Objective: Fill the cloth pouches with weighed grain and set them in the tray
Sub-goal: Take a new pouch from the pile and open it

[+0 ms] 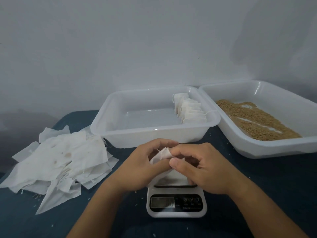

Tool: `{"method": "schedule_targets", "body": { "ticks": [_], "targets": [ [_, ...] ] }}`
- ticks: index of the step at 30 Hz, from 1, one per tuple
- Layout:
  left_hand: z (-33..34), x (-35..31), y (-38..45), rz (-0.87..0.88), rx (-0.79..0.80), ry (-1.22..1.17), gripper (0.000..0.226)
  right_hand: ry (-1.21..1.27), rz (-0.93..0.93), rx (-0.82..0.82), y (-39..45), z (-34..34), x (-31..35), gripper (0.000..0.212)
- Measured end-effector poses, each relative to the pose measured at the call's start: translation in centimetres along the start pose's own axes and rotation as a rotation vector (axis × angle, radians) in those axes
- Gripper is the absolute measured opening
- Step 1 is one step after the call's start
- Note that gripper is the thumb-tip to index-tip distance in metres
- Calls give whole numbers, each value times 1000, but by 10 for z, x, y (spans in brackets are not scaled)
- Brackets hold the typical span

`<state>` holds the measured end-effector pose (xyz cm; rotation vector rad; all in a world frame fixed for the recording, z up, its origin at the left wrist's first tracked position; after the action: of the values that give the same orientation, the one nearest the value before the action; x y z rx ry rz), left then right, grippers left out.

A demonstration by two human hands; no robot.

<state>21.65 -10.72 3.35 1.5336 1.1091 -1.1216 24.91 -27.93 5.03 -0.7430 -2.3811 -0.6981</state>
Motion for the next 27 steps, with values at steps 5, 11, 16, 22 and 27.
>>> {"method": "schedule_targets", "body": {
  "ticks": [5, 11, 16, 22, 27],
  "targets": [
    [2, 3, -1, -14, 59, -22, 36, 72, 2, -11, -1, 3, -2, 20],
    [6, -4, -1, 41, 164, -26, 24, 95, 2, -69, 0, 5, -3, 33],
    [-1, 7, -3, -88, 131, -127, 32, 161, -13, -174, 0, -2, -2, 24],
    [-3, 7, -2, -84, 90, -49, 24, 152, -5, -139, 1, 0, -1, 12],
    [-5, 8, -3, -64, 33, 12, 30, 65, 18, -15, 0, 4, -2, 16]
  ]
}}
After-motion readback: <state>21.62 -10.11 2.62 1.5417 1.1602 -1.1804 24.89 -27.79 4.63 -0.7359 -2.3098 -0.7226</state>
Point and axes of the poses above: each hand's wrist, its own y-axis towards the middle knuckle, its own z-axis out of the palm, x = y × z, the point moved 4 cm from there along y, towards the middle knuckle, and after that the axes turned 11 degrees about -y, right-handed, at the moved point
